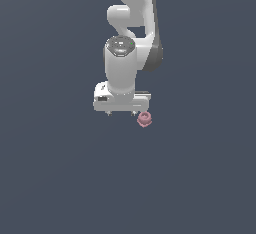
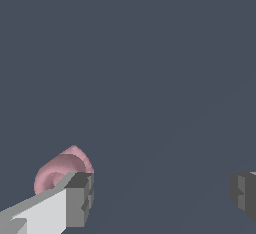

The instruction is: Pick up the object and move it to a goal position.

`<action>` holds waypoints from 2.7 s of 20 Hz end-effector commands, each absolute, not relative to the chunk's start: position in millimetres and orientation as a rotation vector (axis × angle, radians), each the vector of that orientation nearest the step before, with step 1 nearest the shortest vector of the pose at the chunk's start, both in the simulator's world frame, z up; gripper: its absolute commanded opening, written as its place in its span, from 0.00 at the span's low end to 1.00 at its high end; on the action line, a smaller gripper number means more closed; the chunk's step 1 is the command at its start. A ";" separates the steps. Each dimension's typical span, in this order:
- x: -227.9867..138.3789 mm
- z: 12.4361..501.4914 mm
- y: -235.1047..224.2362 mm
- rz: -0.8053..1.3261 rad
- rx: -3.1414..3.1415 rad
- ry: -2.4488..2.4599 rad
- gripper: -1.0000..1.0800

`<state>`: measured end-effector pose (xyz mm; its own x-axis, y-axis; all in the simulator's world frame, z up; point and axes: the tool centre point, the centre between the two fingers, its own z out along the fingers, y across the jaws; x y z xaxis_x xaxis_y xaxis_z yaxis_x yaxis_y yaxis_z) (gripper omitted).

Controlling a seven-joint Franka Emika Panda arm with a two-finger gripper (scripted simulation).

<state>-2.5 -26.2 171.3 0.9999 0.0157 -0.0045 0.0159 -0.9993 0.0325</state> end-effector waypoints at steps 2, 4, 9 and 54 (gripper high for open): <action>-2.6 171.0 -26.9 -0.007 3.109 0.022 0.96; -3.4 169.1 -32.1 -0.010 3.110 -0.001 0.96; -7.4 160.2 -54.7 -0.021 3.111 -0.099 0.96; -66.5 84.7 86.3 -0.001 2.991 0.960 0.96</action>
<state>-66.1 86.2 87.4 0.8137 0.5813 -0.0002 0.5813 -0.8137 0.0004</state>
